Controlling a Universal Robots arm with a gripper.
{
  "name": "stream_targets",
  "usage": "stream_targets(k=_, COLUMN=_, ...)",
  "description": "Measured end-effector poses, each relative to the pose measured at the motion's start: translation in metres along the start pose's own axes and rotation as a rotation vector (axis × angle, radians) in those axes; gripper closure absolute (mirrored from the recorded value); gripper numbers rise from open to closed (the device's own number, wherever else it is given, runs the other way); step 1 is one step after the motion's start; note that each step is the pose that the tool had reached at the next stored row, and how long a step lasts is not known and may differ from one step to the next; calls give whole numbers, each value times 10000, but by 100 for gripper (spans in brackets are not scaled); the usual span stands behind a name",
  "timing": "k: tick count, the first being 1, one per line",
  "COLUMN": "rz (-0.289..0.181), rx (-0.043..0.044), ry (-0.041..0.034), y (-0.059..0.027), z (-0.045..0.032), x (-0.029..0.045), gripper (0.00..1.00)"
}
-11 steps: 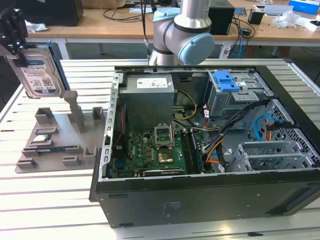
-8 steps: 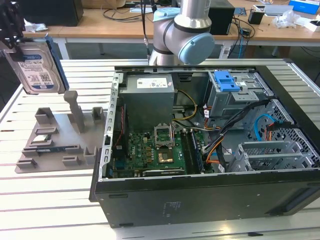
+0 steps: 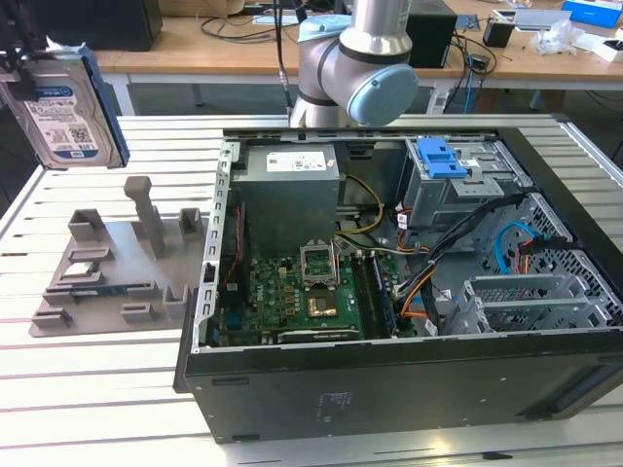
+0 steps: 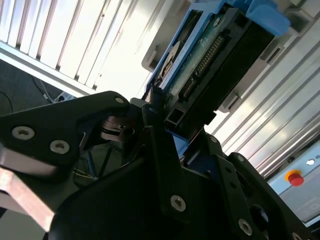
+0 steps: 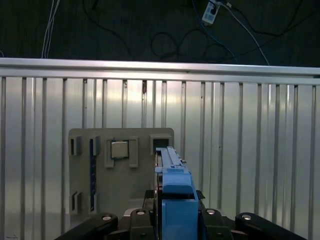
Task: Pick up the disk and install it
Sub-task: 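Pick up the disk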
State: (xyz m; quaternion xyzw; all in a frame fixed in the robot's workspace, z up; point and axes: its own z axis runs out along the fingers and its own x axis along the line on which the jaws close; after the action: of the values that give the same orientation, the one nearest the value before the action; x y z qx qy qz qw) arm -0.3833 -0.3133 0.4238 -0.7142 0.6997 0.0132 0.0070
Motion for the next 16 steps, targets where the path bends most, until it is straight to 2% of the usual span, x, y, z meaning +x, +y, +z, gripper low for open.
stream_targets(k=4, rz=0, rx=0, ry=0, y=1, z=-117, x=-6, gripper=63)
stream_targets(k=10, rz=-1, rx=0, ry=0, y=2, z=-243, x=-12, gripper=63)
stream_targets(k=13, rz=0, rx=1, ry=0, y=3, z=-374, x=-18, gripper=63)
stream_targets(k=16, rz=-1, rx=1, ry=0, y=3, z=-470, x=-22, gripper=63)
